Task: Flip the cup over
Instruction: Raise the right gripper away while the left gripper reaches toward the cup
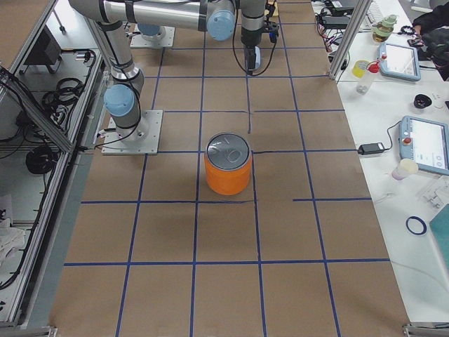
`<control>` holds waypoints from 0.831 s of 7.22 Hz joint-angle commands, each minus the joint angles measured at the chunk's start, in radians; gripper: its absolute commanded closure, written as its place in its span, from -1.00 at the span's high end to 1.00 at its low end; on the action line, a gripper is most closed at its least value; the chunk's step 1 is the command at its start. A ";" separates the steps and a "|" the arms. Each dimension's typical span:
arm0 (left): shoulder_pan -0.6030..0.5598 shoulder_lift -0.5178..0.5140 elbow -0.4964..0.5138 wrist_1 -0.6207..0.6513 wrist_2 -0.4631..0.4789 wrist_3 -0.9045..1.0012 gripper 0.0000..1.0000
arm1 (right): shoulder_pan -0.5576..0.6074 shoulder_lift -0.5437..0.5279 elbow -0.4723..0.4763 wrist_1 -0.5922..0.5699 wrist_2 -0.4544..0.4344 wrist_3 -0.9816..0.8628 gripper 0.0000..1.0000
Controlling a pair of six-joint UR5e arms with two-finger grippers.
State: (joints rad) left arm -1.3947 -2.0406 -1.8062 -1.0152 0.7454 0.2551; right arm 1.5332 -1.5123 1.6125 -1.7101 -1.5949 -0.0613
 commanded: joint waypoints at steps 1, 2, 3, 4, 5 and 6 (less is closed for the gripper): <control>-0.003 -0.035 -0.031 0.021 -0.053 0.000 0.96 | 0.004 -0.005 -0.019 0.004 -0.008 0.006 1.00; -0.007 -0.039 -0.038 0.021 -0.061 -0.005 0.93 | 0.010 -0.006 -0.022 0.000 0.009 0.006 1.00; -0.013 -0.044 -0.039 0.021 -0.104 -0.017 0.90 | 0.010 -0.012 -0.023 -0.005 0.045 0.006 1.00; -0.015 -0.050 -0.042 0.021 -0.112 -0.019 0.89 | 0.009 -0.014 -0.023 0.009 0.041 0.006 1.00; -0.020 -0.052 -0.042 0.021 -0.115 -0.020 0.82 | 0.008 -0.014 -0.023 0.007 0.041 0.006 1.00; -0.023 -0.052 -0.042 0.023 -0.123 -0.020 0.53 | 0.008 -0.016 -0.025 0.009 0.041 0.006 1.00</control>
State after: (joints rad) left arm -1.4132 -2.0909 -1.8477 -0.9936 0.6321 0.2359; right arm 1.5417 -1.5263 1.5889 -1.7032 -1.5550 -0.0552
